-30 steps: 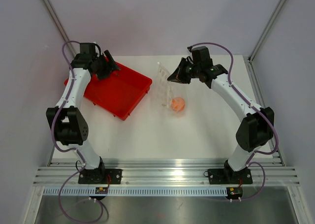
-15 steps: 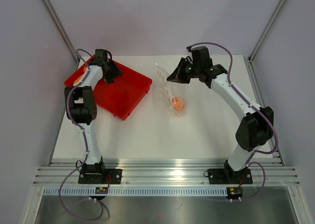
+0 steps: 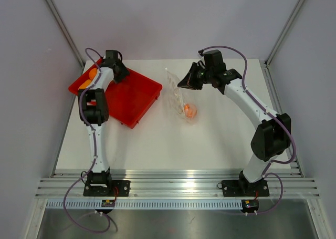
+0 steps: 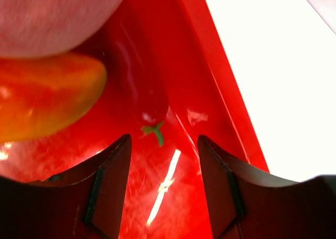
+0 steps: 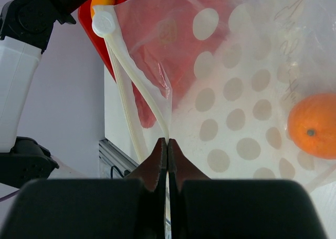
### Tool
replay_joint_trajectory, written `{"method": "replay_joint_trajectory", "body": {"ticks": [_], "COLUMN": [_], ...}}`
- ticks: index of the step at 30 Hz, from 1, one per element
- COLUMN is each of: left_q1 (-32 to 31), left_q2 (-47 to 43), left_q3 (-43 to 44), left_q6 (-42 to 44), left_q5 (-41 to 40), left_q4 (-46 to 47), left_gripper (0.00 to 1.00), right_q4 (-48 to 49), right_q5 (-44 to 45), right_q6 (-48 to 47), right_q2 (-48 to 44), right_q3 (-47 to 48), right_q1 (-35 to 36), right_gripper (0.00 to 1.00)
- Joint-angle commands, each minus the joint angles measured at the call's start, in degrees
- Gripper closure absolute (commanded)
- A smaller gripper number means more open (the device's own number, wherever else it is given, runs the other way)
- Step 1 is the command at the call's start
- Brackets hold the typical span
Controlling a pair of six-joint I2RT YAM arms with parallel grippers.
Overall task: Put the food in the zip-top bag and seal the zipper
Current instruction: Pick up the fake fruit from the bin.
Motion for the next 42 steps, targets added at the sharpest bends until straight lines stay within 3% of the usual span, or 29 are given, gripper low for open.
{"method": "replay_joint_trajectory", "body": {"ticks": [1, 15, 22, 27, 31, 36, 42], "left_q1": [-0.1, 1.4, 1.3, 1.3, 1.4, 0.9, 0.3], "left_q2": [1.6, 4.9, 6.0, 3.7, -1.9, -12.8, -26.0], "left_q3": [4.5, 6.8, 7.3, 6.9, 2.3, -12.0, -25.2], "left_q6": [0.7, 1.4, 2.5, 2.5, 2.5, 2.6, 3.0], "left_q5": [-3.4, -6.0, -5.4, -3.7, -2.0, -0.7, 5.3], "left_q4": [1.6, 1.5, 0.5, 0.3, 1.7, 5.6, 6.8], "left_gripper": [0.45, 0.48, 0.59, 0.74, 0.77, 0.80, 1.00], "right_q4": [2.2, 2.4, 3.2, 3.2, 3.5, 4.3, 4.5], "right_q5": [-0.9, -1.4, -0.8, -0.2, -0.3, 0.3, -0.3], "right_q6": [-0.7, -1.4, -0.8, -0.6, -0.2, 0.4, 0.5], "right_q2": [0.1, 1.5, 1.4, 0.7, 0.5, 0.0, 0.8], "right_q3": [-0.1, 0.0, -0.9, -1.5, -1.8, -2.2, -1.3], "right_q1": [0.6, 0.5, 0.6, 0.5, 0.7, 0.6, 0.6], "right_gripper": [1.00, 1.00, 1.00, 1.00, 1.00, 1.00, 1.00]}}
